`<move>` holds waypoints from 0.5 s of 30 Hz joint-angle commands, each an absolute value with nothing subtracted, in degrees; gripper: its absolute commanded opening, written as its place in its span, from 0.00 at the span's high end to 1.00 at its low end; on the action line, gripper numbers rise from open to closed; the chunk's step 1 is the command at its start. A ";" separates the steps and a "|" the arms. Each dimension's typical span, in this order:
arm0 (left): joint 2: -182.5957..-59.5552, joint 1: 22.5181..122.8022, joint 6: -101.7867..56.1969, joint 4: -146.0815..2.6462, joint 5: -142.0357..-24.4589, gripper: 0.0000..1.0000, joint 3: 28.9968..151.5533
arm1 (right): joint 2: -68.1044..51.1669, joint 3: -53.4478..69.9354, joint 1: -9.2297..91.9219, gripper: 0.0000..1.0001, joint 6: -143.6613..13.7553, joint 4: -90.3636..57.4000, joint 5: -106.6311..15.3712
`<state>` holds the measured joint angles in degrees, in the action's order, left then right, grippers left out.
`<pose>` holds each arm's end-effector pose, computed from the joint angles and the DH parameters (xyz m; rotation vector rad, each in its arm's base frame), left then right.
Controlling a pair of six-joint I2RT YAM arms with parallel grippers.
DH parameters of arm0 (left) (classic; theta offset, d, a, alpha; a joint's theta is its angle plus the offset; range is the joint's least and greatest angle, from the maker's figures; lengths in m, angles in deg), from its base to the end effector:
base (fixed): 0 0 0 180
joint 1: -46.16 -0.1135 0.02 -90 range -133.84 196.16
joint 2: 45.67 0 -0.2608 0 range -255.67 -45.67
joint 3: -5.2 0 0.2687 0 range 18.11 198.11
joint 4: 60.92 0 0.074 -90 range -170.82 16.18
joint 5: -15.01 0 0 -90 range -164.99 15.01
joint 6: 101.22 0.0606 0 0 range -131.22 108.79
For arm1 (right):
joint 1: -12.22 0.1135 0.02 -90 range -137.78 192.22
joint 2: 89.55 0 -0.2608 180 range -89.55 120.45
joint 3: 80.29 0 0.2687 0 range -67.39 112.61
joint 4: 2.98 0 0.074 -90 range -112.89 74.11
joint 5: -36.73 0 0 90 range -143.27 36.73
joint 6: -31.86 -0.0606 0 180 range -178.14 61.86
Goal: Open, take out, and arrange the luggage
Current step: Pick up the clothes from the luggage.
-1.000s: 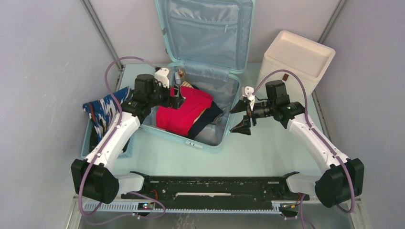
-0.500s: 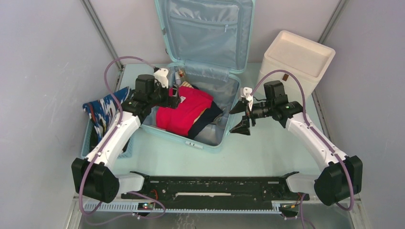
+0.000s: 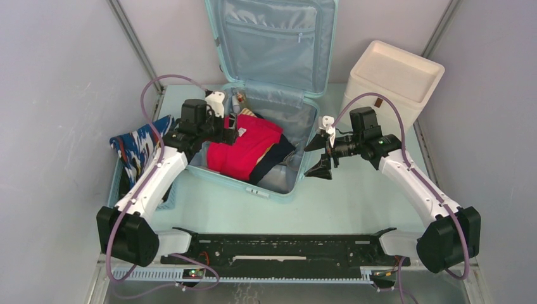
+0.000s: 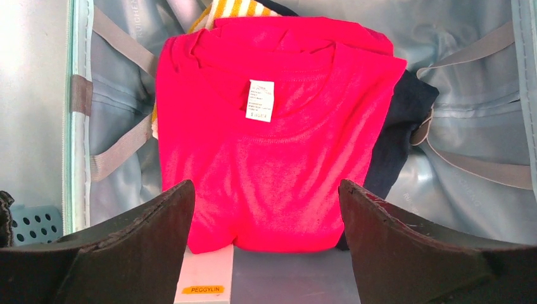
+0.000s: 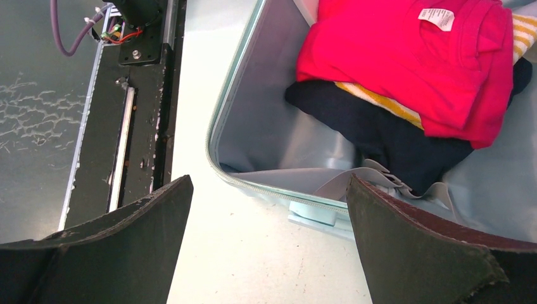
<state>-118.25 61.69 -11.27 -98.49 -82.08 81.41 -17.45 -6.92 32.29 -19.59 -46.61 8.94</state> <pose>0.3076 -0.0933 0.3045 0.3634 2.1418 -0.2899 0.2484 0.1478 0.2987 -1.4189 1.4578 1.0314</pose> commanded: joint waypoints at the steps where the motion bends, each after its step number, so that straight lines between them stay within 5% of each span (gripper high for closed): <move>1: -118.46 61.98 -9.82 -98.34 -80.98 0.13 81.87 | -17.83 -6.83 32.71 0.00 -18.59 -46.65 9.15; 15: -118.52 61.98 -9.56 -98.66 -80.40 0.13 82.00 | -17.92 -6.83 32.87 0.00 -18.24 -46.91 9.07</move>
